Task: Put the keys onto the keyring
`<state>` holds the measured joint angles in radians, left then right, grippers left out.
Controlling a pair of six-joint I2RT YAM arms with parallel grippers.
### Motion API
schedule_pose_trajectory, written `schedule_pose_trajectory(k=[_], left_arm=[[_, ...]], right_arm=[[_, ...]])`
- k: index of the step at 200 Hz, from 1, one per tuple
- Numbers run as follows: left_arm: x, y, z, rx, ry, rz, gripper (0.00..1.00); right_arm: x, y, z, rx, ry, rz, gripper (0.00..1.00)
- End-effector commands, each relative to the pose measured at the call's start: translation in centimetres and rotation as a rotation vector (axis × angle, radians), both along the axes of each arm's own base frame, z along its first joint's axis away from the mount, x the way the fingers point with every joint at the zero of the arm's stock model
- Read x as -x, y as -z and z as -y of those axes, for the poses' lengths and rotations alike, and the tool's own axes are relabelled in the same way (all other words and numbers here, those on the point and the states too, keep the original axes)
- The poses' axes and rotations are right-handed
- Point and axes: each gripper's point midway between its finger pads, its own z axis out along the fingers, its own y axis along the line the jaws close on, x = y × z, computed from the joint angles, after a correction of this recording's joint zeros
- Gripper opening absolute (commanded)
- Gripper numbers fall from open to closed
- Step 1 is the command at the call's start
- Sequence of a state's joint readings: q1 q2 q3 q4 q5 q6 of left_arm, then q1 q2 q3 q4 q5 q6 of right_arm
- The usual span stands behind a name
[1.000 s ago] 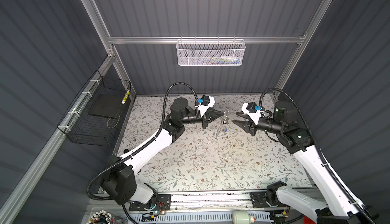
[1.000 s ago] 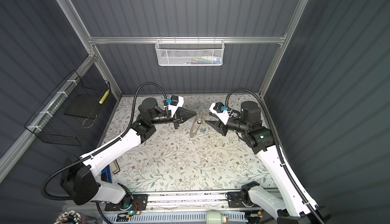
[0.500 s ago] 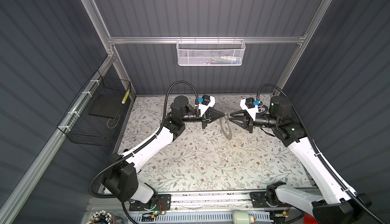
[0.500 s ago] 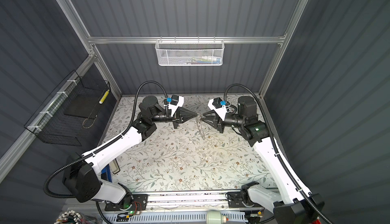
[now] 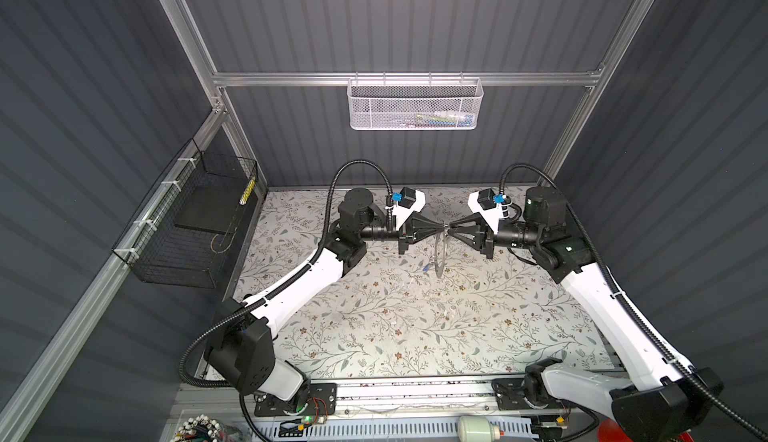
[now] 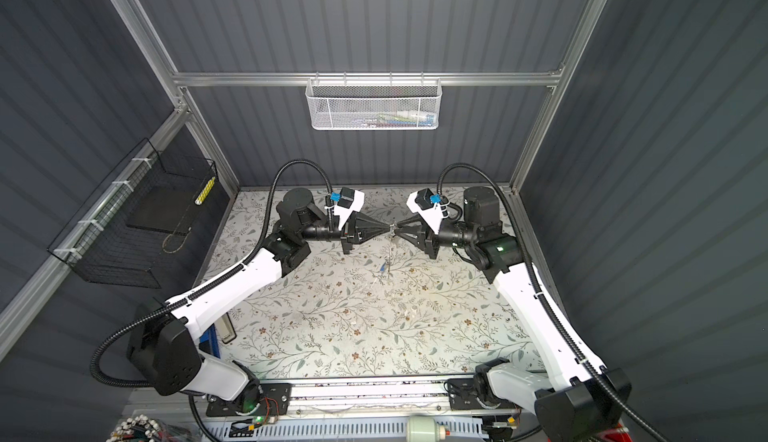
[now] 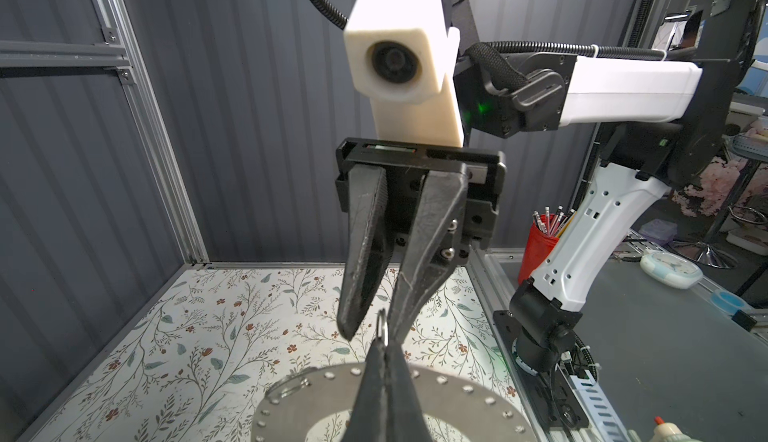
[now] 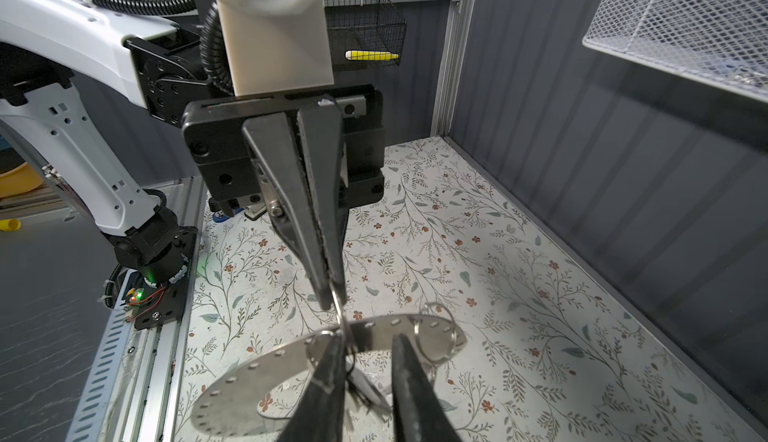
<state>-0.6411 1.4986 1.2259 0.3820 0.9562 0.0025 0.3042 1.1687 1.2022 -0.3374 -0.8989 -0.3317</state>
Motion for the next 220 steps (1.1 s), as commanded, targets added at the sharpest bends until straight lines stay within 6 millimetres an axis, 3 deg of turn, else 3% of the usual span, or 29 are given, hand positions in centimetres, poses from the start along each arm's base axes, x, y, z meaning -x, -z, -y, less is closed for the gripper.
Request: schedule_pose_trajectory(k=[1,30,98,151,162,173,220], left_arm=[[0.6,-1.9,-0.1,0.031,0.037,0.035,0.00],[0.6,-1.7,0.0,0.022,0.047,0.031,0.00],[0.7,-1.6,0.0,0.017,0.058,0.030,0.00],[0.5,-1.4,0.0,-0.009,0.039,0.044,0.00],[0.1,-1.1,-0.2,-0.052,-0.002,0.080,0.19],[-0.3,-0.6,-0.7,-0.133,-0.051,0.142,0.28],[-1.8,-1.3,-2.6,-0.359,-0.198,0.291,0.31]], right_arm=[[0.3,-1.6,0.0,-0.022,-0.014,0.027,0.18],[0.7,-1.8,-0.1,-0.031,-0.034,0.035,0.12],[1.4,-1.9,-0.6,-0.059,-0.092,0.017,0.11],[1.5,-1.3,-0.5,-0.040,-0.097,-0.008,0.00],[1.4,-1.0,-0.4,-0.021,-0.085,-0.016,0.00],[1.6,-0.5,-0.2,0.010,-0.074,-0.036,0.00],[1.6,1.0,0.7,0.126,-0.033,-0.125,0.00]])
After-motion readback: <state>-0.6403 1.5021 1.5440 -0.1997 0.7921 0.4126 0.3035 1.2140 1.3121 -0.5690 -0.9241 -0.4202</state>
